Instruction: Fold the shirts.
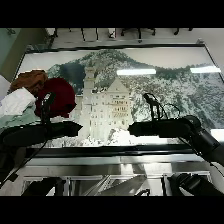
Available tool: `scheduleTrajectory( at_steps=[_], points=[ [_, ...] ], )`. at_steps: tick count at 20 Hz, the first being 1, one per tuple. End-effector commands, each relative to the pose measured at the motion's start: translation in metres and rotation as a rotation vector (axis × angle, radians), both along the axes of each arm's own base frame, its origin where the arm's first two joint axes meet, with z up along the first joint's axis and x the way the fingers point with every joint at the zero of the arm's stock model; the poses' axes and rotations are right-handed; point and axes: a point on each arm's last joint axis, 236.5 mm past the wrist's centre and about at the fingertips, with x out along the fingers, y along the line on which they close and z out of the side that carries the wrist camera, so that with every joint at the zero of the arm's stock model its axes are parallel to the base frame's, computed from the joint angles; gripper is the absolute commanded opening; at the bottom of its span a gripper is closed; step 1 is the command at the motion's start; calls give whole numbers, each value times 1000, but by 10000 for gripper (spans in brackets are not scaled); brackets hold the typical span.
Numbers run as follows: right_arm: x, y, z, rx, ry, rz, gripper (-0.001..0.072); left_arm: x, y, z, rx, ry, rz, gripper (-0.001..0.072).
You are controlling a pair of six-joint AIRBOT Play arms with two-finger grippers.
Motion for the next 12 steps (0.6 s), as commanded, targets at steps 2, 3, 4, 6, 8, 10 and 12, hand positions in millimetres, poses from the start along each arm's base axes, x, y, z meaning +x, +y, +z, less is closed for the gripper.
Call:
scheduleTrajectory(
  at_steps=[2,3,4,6,8,10,12],
  points=[
    [0,0,-1,-1,3,-1,31,0,0,-2,-1,1,3,10],
    [0,0,-2,-1,3,0,30,0,0,-2,-1,1,3,10],
    [0,0,-2,-1,4,0,30,0,0,-2,-1,1,3,10],
    [0,0,-2,-2,4,0,31,0,0,-2,-1,1,3,10],
    [0,0,-2,-2,4,0,31,0,0,-2,-1,1,3,10],
    [0,0,-2,-2,4,0,31,0,0,-2,-1,1,3,10],
    [0,0,-2,-2,4,0,30,16,0,6,-20,-61,41,10]
  ],
)
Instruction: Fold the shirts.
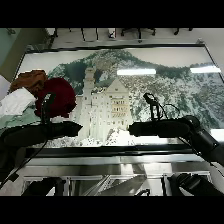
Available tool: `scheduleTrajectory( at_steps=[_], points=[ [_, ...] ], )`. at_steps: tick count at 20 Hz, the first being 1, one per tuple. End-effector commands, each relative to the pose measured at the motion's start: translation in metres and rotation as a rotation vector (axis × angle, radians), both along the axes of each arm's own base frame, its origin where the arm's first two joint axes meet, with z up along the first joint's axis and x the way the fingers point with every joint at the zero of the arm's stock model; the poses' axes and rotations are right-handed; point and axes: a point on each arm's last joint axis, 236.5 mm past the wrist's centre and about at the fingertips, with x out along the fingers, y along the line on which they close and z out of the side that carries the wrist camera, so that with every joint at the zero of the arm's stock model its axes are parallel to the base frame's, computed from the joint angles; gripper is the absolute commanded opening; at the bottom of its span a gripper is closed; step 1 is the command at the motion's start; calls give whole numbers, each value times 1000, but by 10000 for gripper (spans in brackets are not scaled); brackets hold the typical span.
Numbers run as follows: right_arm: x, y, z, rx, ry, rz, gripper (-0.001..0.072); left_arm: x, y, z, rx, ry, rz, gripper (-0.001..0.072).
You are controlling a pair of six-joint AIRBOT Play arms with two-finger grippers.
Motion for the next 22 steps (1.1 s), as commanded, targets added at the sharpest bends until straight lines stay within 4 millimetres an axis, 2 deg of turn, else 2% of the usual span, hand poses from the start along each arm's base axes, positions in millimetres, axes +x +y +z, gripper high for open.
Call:
scheduleTrajectory(
  at_steps=[1,3,5,6,7,9,10,11,12,13,14,15,17,22],
  points=[
    [0,1,0,2,0,-1,30,28,0,15,-39,-108,66,10],
    [3,1,1,9,-9,-8,31,42,1,26,-61,-172,104,9],
    [4,2,1,12,-8,-11,31,65,20,32,-28,-250,175,9],
    [4,3,1,16,-5,-12,31,79,42,25,12,-248,245,9],
    [3,3,1,18,-3,-12,31,89,73,10,91,-219,311,9],
    [17,5,8,40,-52,-45,30,101,142,-30,228,-103,440,35],
    [26,6,11,54,-84,-68,32,106,170,-47,238,-47,515,367],
    [36,6,14,65,-112,-92,70,110,199,-63,235,4,600,699],
    [44,5,15,72,-130,-114,299,114,221,-77,215,41,670,701],
    [52,2,15,76,-141,-136,558,119,240,-91,196,68,730,701],
    [58,0,14,76,-147,-155,587,125,256,-104,184,82,780,701],
    [64,-4,11,73,-146,-172,587,132,266,-116,176,89,811,701],
    [71,-13,4,61,-132,-201,588,151,272,-135,169,107,823,701],
    [83,-28,-2,48,-123,-248,588,218,254,-161,183,122,733,700]
  ],
)
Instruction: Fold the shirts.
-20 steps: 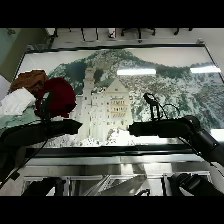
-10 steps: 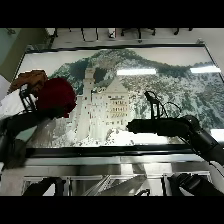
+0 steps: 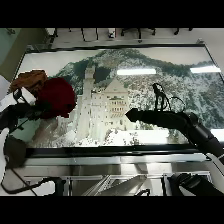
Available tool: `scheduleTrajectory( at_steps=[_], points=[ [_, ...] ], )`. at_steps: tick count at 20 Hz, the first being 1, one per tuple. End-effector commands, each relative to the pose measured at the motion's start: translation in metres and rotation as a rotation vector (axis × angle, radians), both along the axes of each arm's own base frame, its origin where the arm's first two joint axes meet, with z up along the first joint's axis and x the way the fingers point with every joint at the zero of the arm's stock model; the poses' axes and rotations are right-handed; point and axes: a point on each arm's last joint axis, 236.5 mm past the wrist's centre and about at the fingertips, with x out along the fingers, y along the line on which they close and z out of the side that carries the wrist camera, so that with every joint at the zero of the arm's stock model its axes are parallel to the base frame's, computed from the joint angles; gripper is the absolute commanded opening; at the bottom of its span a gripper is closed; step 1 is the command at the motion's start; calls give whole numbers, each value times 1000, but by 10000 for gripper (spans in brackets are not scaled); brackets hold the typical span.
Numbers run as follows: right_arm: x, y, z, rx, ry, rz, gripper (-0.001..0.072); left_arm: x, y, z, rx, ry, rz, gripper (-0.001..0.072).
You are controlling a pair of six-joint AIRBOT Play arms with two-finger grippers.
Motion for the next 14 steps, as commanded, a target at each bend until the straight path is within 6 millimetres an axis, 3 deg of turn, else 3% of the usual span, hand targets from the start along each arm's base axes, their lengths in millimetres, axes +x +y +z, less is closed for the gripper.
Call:
scheduleTrajectory(
  at_steps=[1,3,4,6,7,9,10,11,13,14],
  points=[
    [8,-9,-2,-4,-4,-30,588,42,-4,-24,2,9,-31,700],
    [9,-10,-2,-11,-7,-29,587,51,-5,-40,-18,55,-44,681],
    [9,-10,-2,-11,-7,-29,586,50,-8,-50,-35,94,-55,528],
    [9,-10,-2,-11,-7,-29,575,45,-15,-63,-70,177,-86,13],
    [9,-10,-2,-10,-7,-29,571,45,-18,-62,-81,191,-96,9],
    [9,-12,-1,-3,1,-39,566,59,-33,-38,-84,166,-141,9],
    [10,-15,-2,10,20,-58,497,64,-44,-21,-79,149,-176,9],
    [10,-21,-2,11,35,-68,353,67,-61,-1,-67,131,-236,8],
    [11,-39,-2,5,61,-98,328,58,-114,37,-53,121,-391,9],
    [12,-48,-1,3,66,-116,328,45,-153,53,-79,120,-481,8]
  ],
)
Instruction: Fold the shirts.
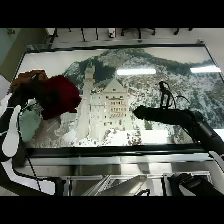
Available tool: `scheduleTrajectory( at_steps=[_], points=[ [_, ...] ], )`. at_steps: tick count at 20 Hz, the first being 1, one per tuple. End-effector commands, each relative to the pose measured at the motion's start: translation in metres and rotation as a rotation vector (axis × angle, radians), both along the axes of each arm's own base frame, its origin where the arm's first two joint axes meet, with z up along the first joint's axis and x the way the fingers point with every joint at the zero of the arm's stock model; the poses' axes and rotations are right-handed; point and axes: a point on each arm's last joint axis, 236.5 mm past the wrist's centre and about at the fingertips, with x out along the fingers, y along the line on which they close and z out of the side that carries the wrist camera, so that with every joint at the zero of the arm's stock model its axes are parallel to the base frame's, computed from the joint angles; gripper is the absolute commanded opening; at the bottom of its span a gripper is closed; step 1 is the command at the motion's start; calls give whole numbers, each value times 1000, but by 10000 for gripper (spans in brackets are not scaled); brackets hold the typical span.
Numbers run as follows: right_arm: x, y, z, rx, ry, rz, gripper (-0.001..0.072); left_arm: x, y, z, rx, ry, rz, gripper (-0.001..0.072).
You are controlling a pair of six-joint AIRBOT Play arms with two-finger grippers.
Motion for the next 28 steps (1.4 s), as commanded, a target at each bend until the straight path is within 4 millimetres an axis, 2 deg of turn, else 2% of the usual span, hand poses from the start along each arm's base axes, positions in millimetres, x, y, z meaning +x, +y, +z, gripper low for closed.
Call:
scheduleTrajectory(
  at_steps=[1,3,4,6,8,9,10,11,12,13,14,15,17,18,20,22,25,26,28],
  points=[
    [0,-28,3,-5,31,-42,328,-42,-116,54,-96,17,-290,9],
    [-4,-43,7,-17,37,-48,328,-88,-192,68,-182,29,-444,8],
    [-10,-50,7,-25,54,-39,329,-114,-220,64,-184,48,-515,8],
    [-32,-61,3,-40,131,-16,331,-166,-260,48,-174,114,-638,9],
    [-51,-69,-2,-55,206,6,333,-209,-290,25,-165,176,-705,9],
    [-55,-72,-5,-66,226,12,394,-224,-300,14,-161,193,-713,9],
    [-57,-73,-6,-76,233,17,519,-233,-308,6,-159,202,-711,9],
    [-60,-73,-7,-77,242,22,543,-240,-314,4,-160,200,-725,26],
    [-61,-73,-7,-77,248,26,543,-244,-316,5,-159,206,-740,289],
    [-63,-73,-7,-78,254,30,543,-245,-314,11,-159,222,-751,664],
    [-66,-72,-7,-77,261,36,543,-244,-307,21,-158,245,-762,709],
    [-69,-70,-6,-71,269,44,543,-240,-296,31,-150,269,-765,709],
    [-71,-63,-2,-52,256,70,543,-225,-259,52,-120,293,-735,709],
    [-74,-57,-1,-47,254,90,543,-215,-235,60,-97,285,-696,709],
    [-87,-35,-9,-51,262,160,547,-194,-167,61,-6,245,-558,709],
    [-103,-4,-29,-58,254,221,621,-195,-92,46,33,268,-370,709],
    [-115,42,-61,-81,228,311,621,-212,-18,10,-8,318,-122,709],
    [-111,55,-73,-86,222,318,621,-214,1,-1,-22,317,-56,709],
    [-98,73,-95,-90,229,321,621,-203,18,-12,-105,280,29,709]
  ],
)
